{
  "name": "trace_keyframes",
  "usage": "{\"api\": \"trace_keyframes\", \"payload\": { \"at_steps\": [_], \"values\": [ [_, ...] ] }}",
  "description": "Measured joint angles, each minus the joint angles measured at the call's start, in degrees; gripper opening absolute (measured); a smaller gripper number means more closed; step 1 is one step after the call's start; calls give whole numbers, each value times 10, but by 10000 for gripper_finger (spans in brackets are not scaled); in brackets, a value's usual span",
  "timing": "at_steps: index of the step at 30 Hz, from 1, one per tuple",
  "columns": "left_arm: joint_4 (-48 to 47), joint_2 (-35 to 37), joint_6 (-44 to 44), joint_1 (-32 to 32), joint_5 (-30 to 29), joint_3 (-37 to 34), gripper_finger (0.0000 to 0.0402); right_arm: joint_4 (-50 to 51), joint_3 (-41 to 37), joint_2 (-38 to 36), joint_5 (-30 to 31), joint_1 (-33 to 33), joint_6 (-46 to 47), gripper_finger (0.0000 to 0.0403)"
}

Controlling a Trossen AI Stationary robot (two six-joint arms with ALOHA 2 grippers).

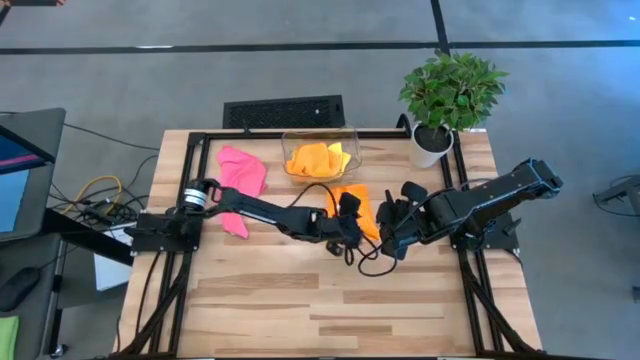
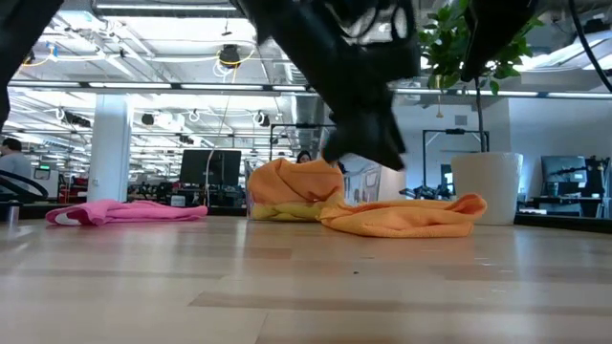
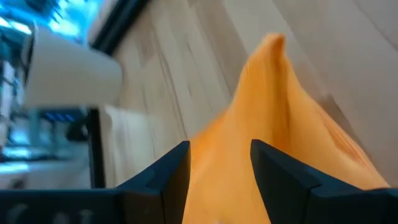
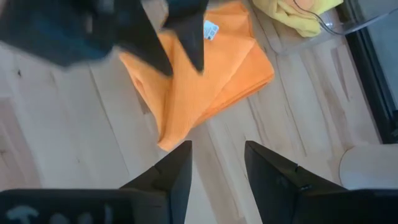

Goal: Fold microfiber towels
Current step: Fold the orange towel

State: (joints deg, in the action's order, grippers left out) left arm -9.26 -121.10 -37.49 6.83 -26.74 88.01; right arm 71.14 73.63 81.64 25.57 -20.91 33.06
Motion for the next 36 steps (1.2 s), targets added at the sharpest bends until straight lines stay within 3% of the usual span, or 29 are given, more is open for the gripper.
{"api": "trace_keyframes", "payload": {
  "at_steps": [4,9,12,19,26,31,36],
  "values": [
    [-140,59,92,1,16,0,162,-22,-2,1,0,-1,-11,171],
    [-311,127,218,6,97,-1,162,-150,-59,1,-7,-6,-86,171],
    [-369,159,268,21,109,-1,162,-223,-103,1,-8,-2,-117,171],
    [-427,216,346,86,51,-2,162,-474,-219,2,-30,33,-203,171],
    [-467,253,423,138,-39,-2,162,-650,-300,2,-32,72,-248,171],
    [-512,257,487,154,-83,-2,162,-696,-336,2,-32,91,-270,171],
    [-536,257,528,157,-86,-2,162,-748,-347,32,-68,94,-271,171]
  ]
}}
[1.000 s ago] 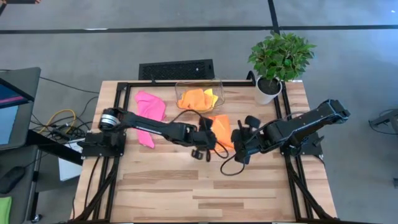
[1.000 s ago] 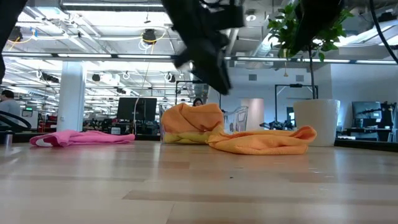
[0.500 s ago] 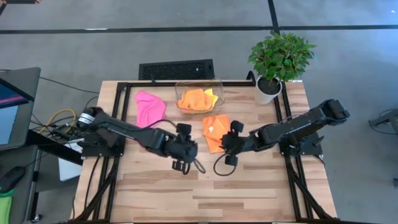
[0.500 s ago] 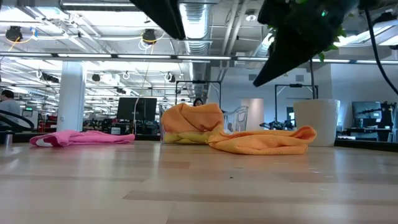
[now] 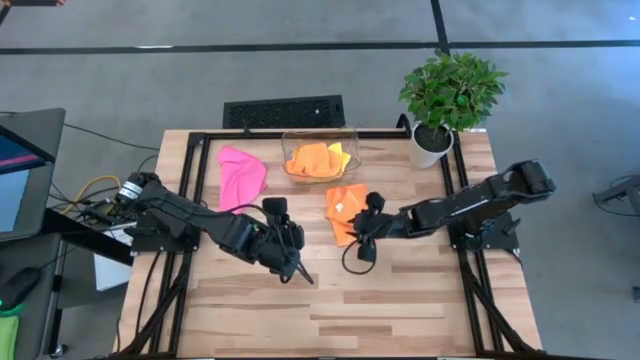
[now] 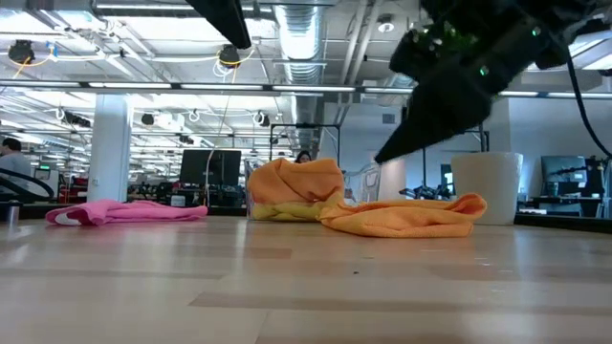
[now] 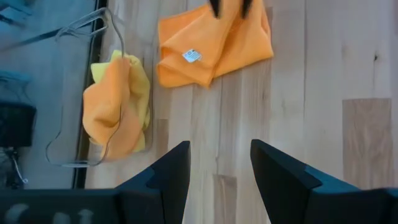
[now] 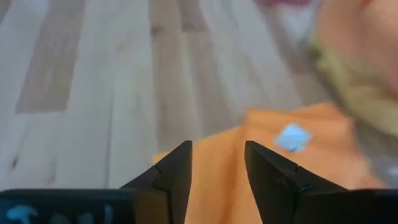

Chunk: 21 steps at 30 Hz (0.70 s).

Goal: Fold microfiber towels
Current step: Fold the orange towel

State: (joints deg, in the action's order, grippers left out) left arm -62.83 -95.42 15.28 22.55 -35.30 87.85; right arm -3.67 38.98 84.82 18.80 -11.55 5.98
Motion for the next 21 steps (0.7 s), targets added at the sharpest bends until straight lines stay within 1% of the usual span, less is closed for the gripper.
{"api": "trace_keyframes", "payload": {
  "at_steps": [2,4,7,9,10,12,15,21],
  "values": [
    [0,0,3,0,0,0,162,-24,-2,27,-12,-4,-8,171],
    [-4,0,4,0,-1,0,162,-45,15,71,-20,-8,-32,171],
    [-7,0,11,0,-1,0,162,-22,35,105,-10,-11,-35,171],
    [-10,0,14,0,-1,0,162,-22,57,115,-5,-10,-34,171],
    [-11,0,15,0,-1,0,162,-7,63,119,5,-9,-31,171],
    [-15,0,18,0,-1,0,162,24,71,131,36,-7,-27,171],
    [-16,0,19,0,-1,0,162,26,76,139,73,-7,-30,171],
    [-20,0,19,0,0,0,162,55,77,138,101,-3,-28,171]
  ]
}}
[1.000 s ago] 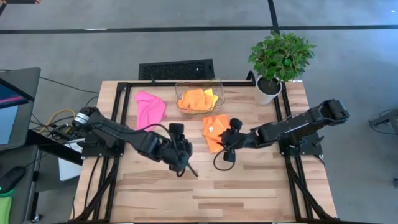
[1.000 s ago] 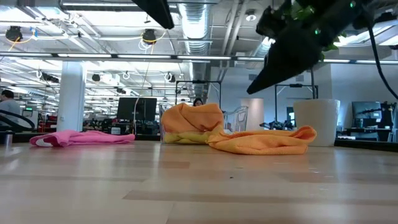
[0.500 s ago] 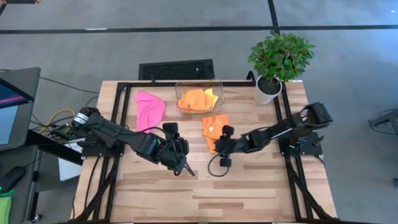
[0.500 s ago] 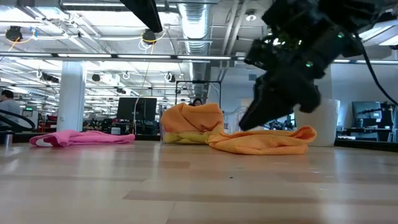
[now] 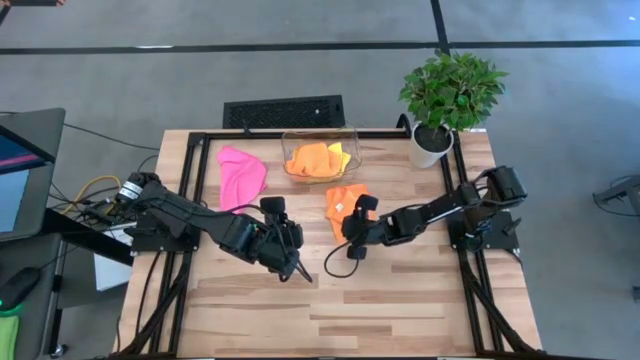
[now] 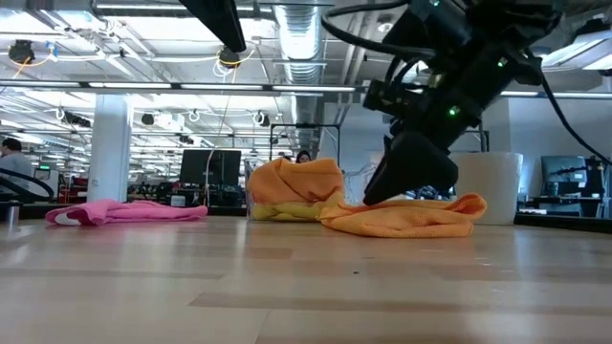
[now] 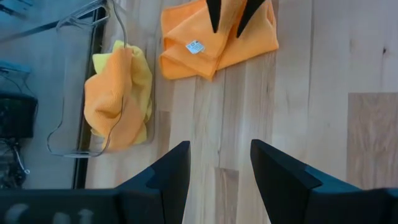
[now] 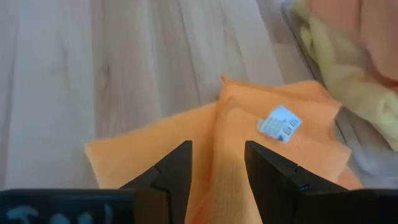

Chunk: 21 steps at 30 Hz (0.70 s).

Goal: Fold microfiber towels
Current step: Fold the orange towel

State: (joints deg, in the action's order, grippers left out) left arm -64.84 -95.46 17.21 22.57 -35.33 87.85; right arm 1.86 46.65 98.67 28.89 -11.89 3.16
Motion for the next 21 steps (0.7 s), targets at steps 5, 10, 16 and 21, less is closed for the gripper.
{"api": "trace_keyframes", "payload": {
  "at_steps": [5,10,16,21],
  "values": [
    [0,0,0,0,1,0,162,28,0,1,-5,-1,-1,171],
    [0,0,0,0,1,0,162,35,0,8,13,4,3,171],
    [0,0,0,0,2,0,162,62,0,8,105,5,3,171],
    [0,0,0,0,2,0,162,94,0,8,119,12,32,171]
  ]
}}
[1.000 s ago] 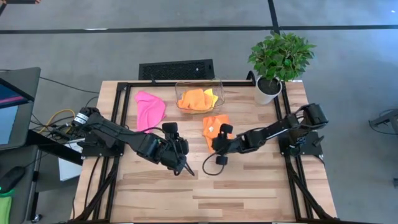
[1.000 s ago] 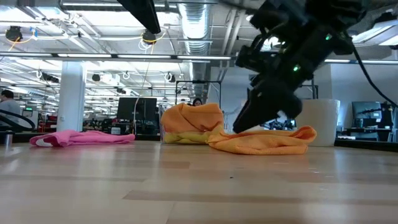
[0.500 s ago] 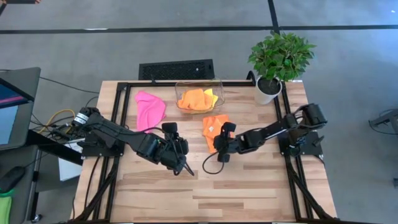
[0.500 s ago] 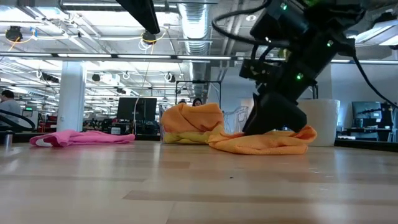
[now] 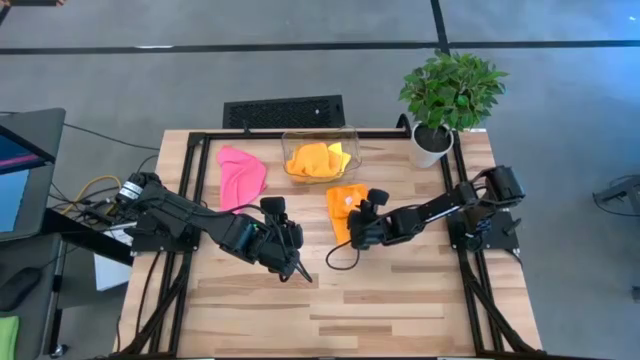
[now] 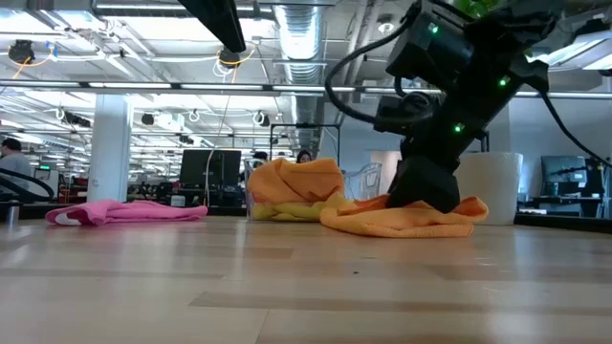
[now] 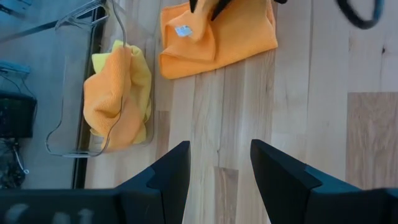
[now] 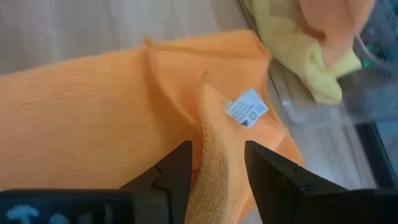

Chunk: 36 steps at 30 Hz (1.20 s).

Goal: Fold microfiber towels
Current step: Fold the orange towel, then put the folded orange towel into the transparent bin

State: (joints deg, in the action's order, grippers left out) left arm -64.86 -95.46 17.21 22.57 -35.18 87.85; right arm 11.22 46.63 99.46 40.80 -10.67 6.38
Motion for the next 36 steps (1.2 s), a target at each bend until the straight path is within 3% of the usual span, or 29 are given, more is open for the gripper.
{"api": "trace_keyframes", "payload": {
  "at_steps": [11,20,32,36],
  "values": [
    [0,0,0,0,0,0,162,85,0,-4,75,41,163,171],
    [-2,0,0,0,2,0,162,145,0,-5,71,46,236,171],
    [-14,0,10,0,2,0,162,167,0,-110,40,-87,126,171],
    [-17,-1,11,0,3,0,162,128,0,-132,-57,-129,17,171]
  ]
}}
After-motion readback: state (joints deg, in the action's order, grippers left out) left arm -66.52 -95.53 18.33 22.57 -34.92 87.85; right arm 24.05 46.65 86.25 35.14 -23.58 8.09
